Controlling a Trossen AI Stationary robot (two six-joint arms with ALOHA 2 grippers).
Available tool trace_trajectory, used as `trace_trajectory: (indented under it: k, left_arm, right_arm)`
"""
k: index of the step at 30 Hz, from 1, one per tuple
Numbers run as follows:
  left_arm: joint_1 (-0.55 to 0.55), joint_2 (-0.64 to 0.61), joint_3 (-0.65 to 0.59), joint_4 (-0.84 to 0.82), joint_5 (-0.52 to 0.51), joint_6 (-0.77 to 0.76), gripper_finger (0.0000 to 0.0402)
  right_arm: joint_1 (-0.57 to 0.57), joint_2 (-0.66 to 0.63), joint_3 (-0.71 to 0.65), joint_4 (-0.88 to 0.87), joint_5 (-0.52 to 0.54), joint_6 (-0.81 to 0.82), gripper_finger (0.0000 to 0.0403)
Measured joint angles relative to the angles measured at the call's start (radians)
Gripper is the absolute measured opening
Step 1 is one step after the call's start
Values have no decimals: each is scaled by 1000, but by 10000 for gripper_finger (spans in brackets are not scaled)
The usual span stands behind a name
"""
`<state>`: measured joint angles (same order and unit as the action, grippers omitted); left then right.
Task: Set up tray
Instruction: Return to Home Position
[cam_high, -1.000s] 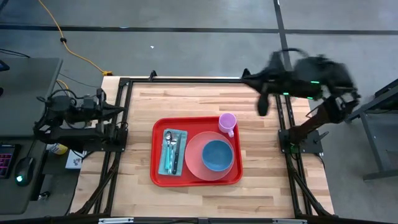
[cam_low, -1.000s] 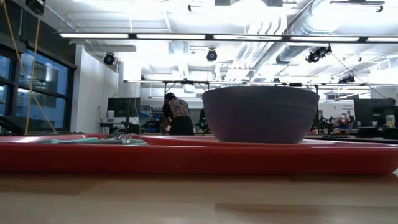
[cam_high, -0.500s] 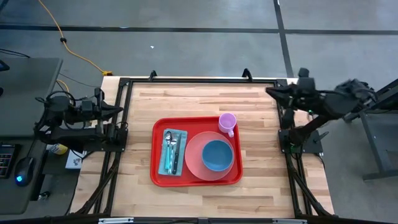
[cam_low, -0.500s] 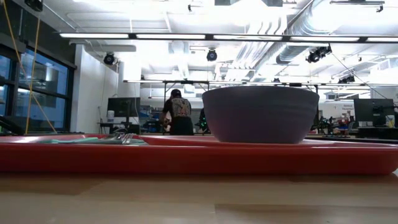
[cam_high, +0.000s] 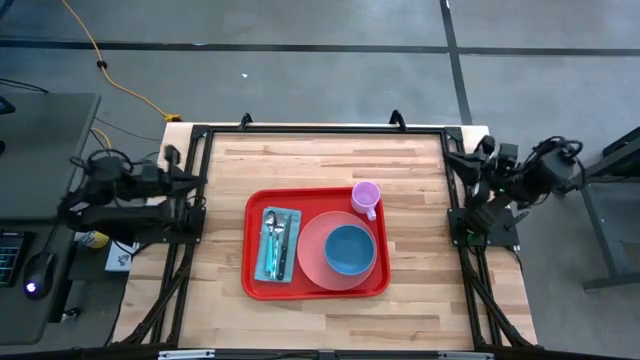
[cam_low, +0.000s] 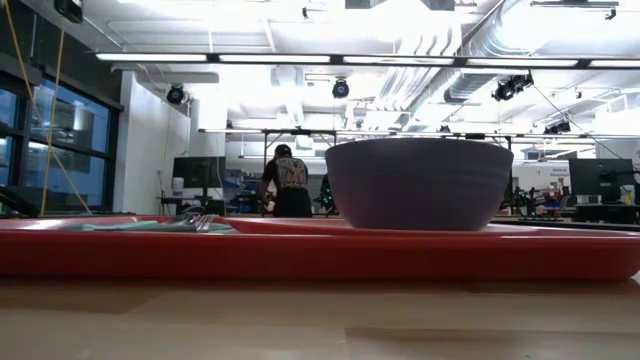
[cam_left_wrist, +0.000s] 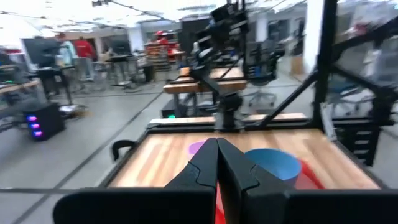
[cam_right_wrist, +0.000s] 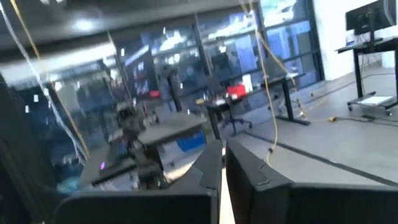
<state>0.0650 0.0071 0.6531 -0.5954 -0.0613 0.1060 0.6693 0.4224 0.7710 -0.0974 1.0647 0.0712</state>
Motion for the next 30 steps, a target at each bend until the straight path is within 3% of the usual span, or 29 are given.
trace_trajectory:
  k: [4, 9, 19, 30]
  left_arm:
    - [0, 1, -133, 165, 56, -48, 37]
    - [0, 1, -250, 352, 74, -85, 37]
    - [0, 0, -262, 335, 79, -115, 37]
    - [0, 0, -294, 309, 50, -137, 37]
  right_arm:
    - [0, -106, -141, 151, -21, -77, 0]
    - [0, -213, -257, 201, -57, -89, 0]
    - [-1, -416, -507, 397, -123, -121, 0]
    - [0, -415, -702, 692, -167, -155, 0]
